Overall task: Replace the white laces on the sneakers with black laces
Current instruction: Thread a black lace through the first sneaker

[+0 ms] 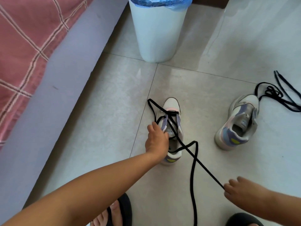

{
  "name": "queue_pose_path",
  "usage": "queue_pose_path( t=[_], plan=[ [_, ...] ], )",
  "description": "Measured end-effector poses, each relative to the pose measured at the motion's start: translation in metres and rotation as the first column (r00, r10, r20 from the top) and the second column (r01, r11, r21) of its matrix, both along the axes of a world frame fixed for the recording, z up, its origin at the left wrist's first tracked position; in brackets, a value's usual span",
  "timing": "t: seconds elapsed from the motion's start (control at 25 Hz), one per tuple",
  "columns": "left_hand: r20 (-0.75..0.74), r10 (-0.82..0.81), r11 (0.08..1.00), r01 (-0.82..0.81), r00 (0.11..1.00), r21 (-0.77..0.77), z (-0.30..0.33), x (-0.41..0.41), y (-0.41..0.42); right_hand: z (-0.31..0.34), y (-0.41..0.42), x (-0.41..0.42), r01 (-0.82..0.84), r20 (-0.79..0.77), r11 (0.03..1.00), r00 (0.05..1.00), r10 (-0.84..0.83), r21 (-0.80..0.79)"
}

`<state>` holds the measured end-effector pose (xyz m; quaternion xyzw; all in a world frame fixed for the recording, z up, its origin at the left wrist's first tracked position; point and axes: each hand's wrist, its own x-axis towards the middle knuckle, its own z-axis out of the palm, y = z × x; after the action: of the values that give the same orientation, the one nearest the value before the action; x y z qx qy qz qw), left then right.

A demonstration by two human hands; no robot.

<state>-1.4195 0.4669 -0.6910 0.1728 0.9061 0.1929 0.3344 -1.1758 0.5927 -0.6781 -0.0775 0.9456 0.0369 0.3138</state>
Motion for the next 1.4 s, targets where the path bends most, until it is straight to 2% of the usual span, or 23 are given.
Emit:
queue_pose_path(
  t=[0.12,0.16,0.28,0.32,0.44,0.52,0.64,0.76,0.84,0.96,1.04,1.08,1.16,1.24,1.28,1.32,1.4],
  plan=[
    [0.014,-0.053,0.998,0.052,0.999,0.019,-0.001,-0.003,-0.003,0.001,0.014,-0.048,0.144,-0.127,0.987,0.98,-0.152,-0.072],
    [0.015,-0.076,0.997,0.075,0.997,0.029,-0.002,-0.004,-0.004,0.009,0.016,-0.08,0.226,-0.194,0.963,0.948,-0.252,-0.149],
    [0.039,-0.077,0.996,0.075,0.996,0.054,-0.002,-0.004,-0.01,0.017,0.006,-0.164,0.375,-0.426,0.827,0.723,-0.543,-0.419],
    [0.056,-0.056,0.997,0.053,0.997,0.06,-0.003,-0.004,-0.012,0.016,-0.001,-0.183,0.418,-0.428,0.805,0.691,-0.582,-0.42],
    [0.107,0.01,0.997,-0.018,0.994,0.076,-0.003,-0.001,-0.013,0.006,-0.016,-0.214,0.634,-0.219,0.754,0.722,-0.657,-0.172],
    [0.106,0.014,0.997,-0.023,0.994,0.08,-0.003,-0.001,-0.011,0.001,-0.018,-0.222,0.69,-0.153,0.716,0.7,-0.697,-0.105],
    [0.083,0.006,0.998,-0.011,0.997,0.065,-0.004,0.0,-0.01,-0.005,-0.018,-0.225,0.697,-0.129,0.703,0.691,-0.711,-0.141],
    [0.07,-0.009,0.999,0.005,0.997,0.054,-0.005,0.0,-0.01,0.007,-0.015,-0.218,0.734,-0.07,0.603,0.615,-0.785,-0.311],
    [0.064,-0.014,0.999,0.011,0.998,0.049,-0.005,0.002,-0.01,0.022,-0.009,-0.203,0.67,-0.035,0.635,0.677,-0.735,-0.384],
    [0.073,-0.016,0.999,0.013,0.997,0.047,-0.002,0.007,-0.008,0.047,-0.001,-0.166,0.532,-0.021,0.748,0.809,-0.587,-0.397],
    [0.095,0.028,0.999,-0.032,0.995,0.04,-0.002,0.006,-0.006,0.06,-0.006,-0.132,0.434,0.066,0.791,0.889,-0.452,-0.432],
    [0.11,0.066,0.997,-0.07,0.992,0.03,-0.002,0.004,-0.004,0.063,-0.012,-0.114,0.403,0.163,0.795,0.914,-0.371,-0.454],
    [0.142,0.15,0.988,-0.152,0.978,0.004,-0.002,-0.002,-0.001,0.061,-0.024,-0.078,0.331,0.382,0.828,0.911,-0.155,-0.453],
    [0.186,0.187,0.982,-0.187,0.965,-0.019,-0.002,-0.007,-0.001,0.044,-0.027,-0.044,0.062,0.398,0.944,0.914,0.077,-0.325],
    [0.216,0.177,0.984,-0.176,0.96,-0.024,-0.001,-0.008,-0.002,0.036,-0.023,-0.034,0.049,0.407,0.98,0.913,0.034,-0.193],
    [0.251,0.154,0.988,-0.153,0.956,-0.025,0.001,-0.008,-0.004,0.024,-0.016,-0.032,0.055,0.296,0.994,0.955,-0.026,-0.09],
    [0.309,0.103,0.995,-0.102,0.946,-0.02,0.007,-0.014,-0.007,0.015,-0.003,-0.044,0.182,0.105,0.979,0.979,-0.172,-0.093]
  ],
)
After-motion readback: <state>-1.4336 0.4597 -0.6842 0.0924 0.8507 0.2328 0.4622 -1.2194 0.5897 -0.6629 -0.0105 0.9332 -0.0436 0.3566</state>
